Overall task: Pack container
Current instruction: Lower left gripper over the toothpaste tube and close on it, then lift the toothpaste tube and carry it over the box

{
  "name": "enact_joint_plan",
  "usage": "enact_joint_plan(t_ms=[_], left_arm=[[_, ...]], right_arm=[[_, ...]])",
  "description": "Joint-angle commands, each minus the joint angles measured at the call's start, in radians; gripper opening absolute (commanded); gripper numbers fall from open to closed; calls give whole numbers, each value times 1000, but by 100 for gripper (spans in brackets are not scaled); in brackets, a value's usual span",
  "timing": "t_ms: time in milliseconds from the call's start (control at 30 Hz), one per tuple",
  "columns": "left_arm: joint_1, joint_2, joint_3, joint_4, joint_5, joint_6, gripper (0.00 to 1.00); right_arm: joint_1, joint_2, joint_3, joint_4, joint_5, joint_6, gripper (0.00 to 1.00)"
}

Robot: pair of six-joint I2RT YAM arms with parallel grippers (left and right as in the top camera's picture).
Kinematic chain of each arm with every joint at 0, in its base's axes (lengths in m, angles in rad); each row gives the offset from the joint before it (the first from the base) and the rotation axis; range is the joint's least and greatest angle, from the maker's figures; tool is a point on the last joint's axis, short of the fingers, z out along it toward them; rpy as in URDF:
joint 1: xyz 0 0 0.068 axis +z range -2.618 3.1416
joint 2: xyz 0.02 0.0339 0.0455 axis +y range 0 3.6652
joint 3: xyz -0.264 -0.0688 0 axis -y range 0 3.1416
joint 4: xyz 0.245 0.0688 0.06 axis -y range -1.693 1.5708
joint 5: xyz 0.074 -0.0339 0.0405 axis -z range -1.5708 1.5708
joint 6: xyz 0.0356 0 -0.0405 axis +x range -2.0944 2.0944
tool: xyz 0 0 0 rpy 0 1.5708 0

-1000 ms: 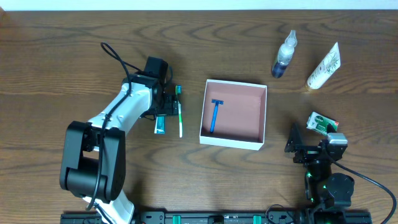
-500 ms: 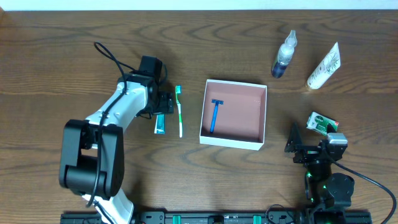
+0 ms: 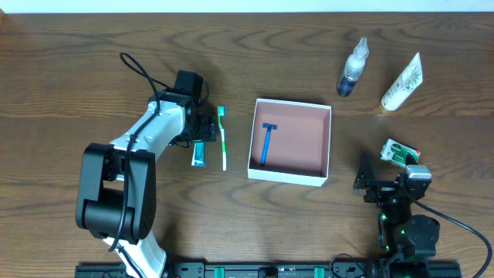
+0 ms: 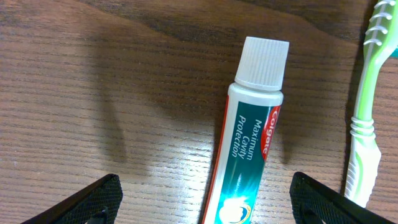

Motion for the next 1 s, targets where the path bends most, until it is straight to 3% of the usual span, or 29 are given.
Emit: enact_joint_plan(t_ms=[0,733,800,900,967], left_arm=[[-2,11,-3,2,-3,10,87],[-2,12,-47,10,-3,9,86],[-2,12,-47,11,-3,9,76],[-2,12,-47,14,-3,9,50],[-2,12,-47,15,-3,9,39]], right_arm=[[-5,-6,-2,-4,-3,-10,99],[-5,-6,-2,-4,-3,-10,99],[-5,-6,-2,-4,-3,-10,99],[-5,-6,-2,-4,-3,-10,99],[-5,-6,-2,-4,-3,-10,99]])
